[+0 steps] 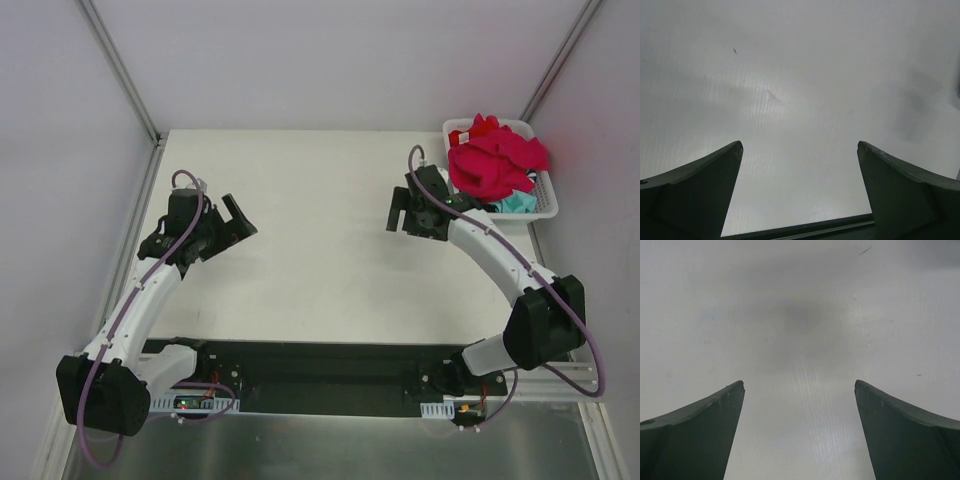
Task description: Fold and stack the t-shirts
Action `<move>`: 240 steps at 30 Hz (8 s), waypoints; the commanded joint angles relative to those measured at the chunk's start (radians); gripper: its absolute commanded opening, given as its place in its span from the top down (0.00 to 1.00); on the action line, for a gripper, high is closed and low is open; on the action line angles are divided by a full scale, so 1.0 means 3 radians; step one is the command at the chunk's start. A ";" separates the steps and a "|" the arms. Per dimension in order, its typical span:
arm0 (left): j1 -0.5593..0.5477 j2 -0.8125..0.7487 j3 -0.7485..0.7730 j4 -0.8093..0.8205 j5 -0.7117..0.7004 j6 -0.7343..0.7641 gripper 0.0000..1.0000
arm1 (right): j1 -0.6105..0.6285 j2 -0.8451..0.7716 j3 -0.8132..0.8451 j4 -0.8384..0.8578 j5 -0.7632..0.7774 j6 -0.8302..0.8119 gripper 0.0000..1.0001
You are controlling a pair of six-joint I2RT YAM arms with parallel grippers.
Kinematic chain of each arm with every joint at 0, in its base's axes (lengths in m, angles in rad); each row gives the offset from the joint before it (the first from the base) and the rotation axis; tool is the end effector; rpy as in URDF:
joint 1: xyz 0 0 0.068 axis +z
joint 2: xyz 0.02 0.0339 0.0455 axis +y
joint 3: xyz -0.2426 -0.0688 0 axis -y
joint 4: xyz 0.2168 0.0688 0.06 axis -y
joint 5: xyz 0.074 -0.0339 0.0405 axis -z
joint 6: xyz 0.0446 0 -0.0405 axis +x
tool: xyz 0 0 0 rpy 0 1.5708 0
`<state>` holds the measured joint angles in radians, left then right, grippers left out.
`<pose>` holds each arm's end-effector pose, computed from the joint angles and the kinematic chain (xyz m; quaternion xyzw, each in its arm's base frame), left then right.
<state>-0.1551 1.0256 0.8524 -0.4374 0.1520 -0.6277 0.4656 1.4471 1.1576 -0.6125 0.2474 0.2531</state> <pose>0.2112 -0.0399 0.2750 -0.1729 0.8680 -0.2379 0.4000 0.2620 0.1194 0.2579 -0.0591 0.9364 0.0054 0.3459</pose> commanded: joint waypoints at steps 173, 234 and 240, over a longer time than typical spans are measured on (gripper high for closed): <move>0.0210 -0.0274 0.0268 -0.0137 -0.0087 0.0390 0.01 | 0.1588 0.0208 -0.0054 -0.0372 0.0100 -0.0695 0.35; 0.0246 0.0110 0.0759 -0.0306 0.0071 0.0048 0.01 | -0.0838 -0.1551 -0.0698 0.1100 -0.1285 0.0296 0.04; 0.0256 0.0135 0.0692 -0.0311 -0.0016 -0.0045 0.01 | -0.0345 -0.1133 -0.0438 0.0615 -0.0631 0.0051 0.04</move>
<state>-0.0898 1.0611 1.0683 -0.5220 0.1467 -0.5980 0.3298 1.0634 0.9264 -0.4675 -0.0132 0.2283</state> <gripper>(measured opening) 0.992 0.966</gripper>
